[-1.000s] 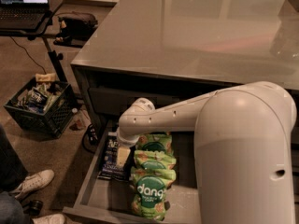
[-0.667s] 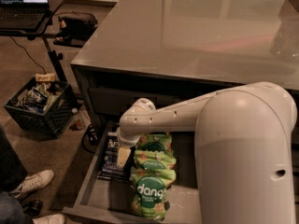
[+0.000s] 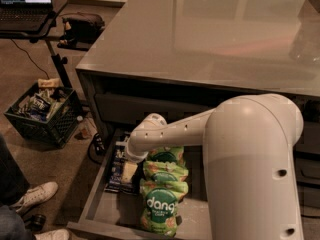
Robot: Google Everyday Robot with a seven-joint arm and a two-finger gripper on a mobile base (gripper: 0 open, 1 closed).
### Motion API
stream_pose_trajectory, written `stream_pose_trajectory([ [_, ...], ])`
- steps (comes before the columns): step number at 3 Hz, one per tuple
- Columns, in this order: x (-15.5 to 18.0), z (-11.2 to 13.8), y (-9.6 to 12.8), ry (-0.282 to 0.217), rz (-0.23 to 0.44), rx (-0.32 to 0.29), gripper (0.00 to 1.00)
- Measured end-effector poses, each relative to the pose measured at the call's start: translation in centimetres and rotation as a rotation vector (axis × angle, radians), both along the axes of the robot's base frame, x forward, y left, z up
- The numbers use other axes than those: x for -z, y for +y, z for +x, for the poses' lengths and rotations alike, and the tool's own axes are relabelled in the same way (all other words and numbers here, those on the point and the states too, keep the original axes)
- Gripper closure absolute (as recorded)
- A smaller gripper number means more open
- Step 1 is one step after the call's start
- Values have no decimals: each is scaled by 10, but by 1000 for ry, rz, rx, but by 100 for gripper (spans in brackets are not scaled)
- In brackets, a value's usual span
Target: Pick blue chip bag from middle drawer and place on counter
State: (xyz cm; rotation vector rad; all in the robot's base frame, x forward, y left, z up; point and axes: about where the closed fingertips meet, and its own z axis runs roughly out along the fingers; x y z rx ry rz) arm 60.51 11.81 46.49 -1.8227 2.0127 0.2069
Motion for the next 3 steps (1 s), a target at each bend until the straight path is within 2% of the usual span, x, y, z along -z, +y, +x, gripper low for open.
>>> stream_pose_trajectory([
  [1,3,7,0,-4,-2,5,0],
  [3,27,30,1,36,-13,16,0],
])
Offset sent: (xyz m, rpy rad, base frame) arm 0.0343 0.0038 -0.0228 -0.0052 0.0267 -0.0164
